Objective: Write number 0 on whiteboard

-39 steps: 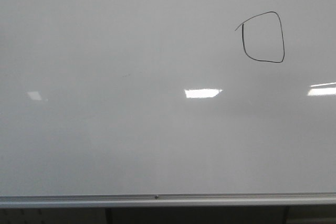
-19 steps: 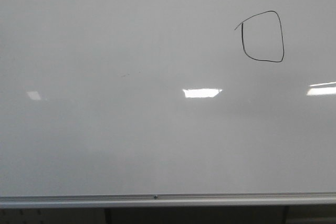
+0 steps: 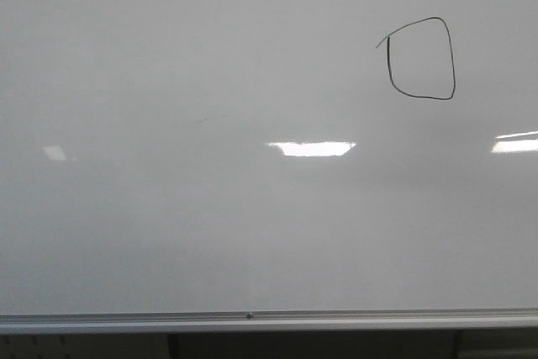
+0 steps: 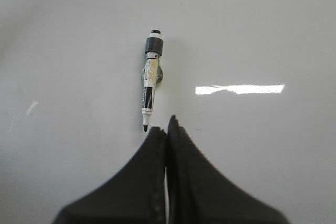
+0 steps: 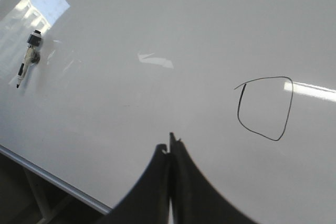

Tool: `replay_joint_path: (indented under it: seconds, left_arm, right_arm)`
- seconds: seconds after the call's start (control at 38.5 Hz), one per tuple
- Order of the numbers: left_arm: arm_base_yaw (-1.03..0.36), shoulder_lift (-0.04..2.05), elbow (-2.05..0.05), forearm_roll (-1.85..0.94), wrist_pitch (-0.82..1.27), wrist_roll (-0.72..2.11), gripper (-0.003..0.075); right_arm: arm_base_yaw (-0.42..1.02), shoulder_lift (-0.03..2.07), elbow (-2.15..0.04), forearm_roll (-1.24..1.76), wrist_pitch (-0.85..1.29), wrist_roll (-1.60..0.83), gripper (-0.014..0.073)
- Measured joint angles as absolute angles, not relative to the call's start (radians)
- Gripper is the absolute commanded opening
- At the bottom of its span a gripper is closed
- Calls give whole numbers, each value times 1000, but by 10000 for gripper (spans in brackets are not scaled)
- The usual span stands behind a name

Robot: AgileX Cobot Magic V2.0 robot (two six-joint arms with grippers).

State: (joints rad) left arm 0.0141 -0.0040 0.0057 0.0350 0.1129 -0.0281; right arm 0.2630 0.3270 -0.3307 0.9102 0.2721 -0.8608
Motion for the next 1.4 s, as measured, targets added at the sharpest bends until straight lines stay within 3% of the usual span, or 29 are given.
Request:
replay_joint_path:
  seconds: [0.83, 0.99, 1.22, 1.4]
  left_arm:
    - [14, -4, 6, 35, 110, -29, -20]
    - [14, -4, 6, 35, 109, -29, -20]
    - [14, -4, 6, 35, 109, -29, -20]
    - [14, -4, 6, 35, 109, -29, -20]
  right_arm:
    - [263, 322, -329, 813, 245, -834, -69]
    - [247, 260, -282, 589, 228, -611, -69]
    - [108, 94, -91, 215, 134, -89, -69]
    - [37, 2, 22, 98, 161, 0, -69]
